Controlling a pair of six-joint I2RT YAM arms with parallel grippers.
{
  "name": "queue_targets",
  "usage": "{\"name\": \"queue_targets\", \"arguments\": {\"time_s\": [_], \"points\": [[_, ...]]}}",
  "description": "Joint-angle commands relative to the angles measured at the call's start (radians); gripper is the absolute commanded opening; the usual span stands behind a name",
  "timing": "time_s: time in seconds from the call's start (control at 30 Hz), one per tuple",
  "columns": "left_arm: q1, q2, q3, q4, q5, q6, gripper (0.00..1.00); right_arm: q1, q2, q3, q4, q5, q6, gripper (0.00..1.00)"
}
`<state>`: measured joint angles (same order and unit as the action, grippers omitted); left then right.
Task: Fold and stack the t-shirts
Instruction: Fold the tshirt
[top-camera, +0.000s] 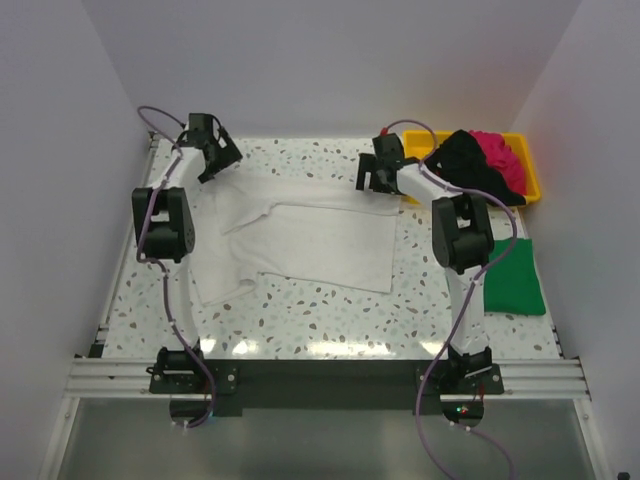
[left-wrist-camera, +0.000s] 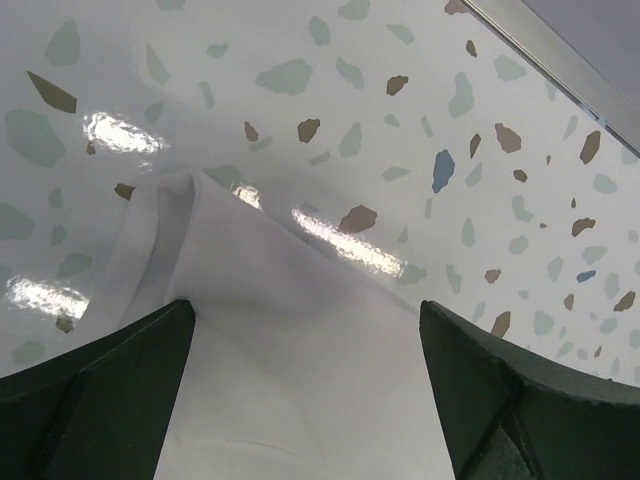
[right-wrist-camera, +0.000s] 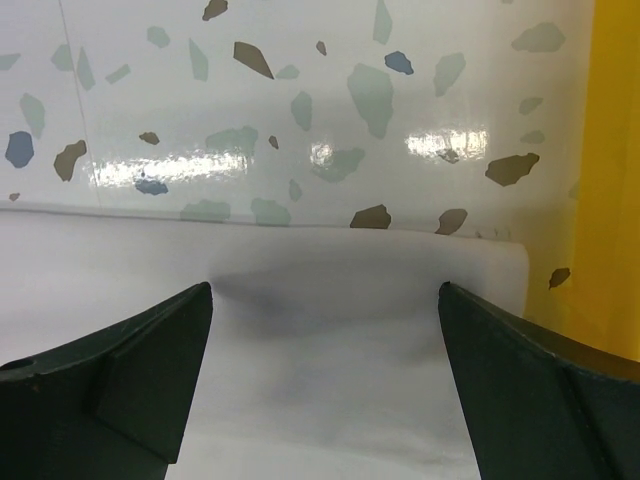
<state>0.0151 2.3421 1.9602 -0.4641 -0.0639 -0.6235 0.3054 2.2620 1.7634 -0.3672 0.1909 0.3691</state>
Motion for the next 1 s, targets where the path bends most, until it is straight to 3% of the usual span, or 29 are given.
{"name": "queue_targets", "arguments": {"time_s": [0.0,0.23,0.47,0.7,0.83,0.97], "points": [[0.014,-0.15,0.023,-0.057,-0.022,0.053,1.0,0.018,-0.131,0.027,-0.012,-0.028,-0.05,0.99],[0.014,-0.58,-0.475,-0.03,-0.129,0.027,1.0,0.057,-0.352,-0.175,-0.042,-0.01,0.003,0.99],[0.023,-0.903,-0.984,-0.064,-0.178,-0.083,1.0,0.061,-0.677,-0.6,0.051,-0.06,0.143,0.99],[0.023,-1.191,-1.27,-0.145,-0.246,-0.196,1.0,0.074,-0.84,-0.798,0.06,-0.074,0.191,0.99],[0.023,-1.25,-1.342,-0.218,-0.31,-0.272,1.0,0.074,-0.88,-0.855,0.062,-0.064,0.205,0.99],[0.023,-1.281,-1.396,-0.196,-0.226,-0.308,0.94,0.072,-0.894,-0.884,0.059,-0.065,0.217,0.99]]}}
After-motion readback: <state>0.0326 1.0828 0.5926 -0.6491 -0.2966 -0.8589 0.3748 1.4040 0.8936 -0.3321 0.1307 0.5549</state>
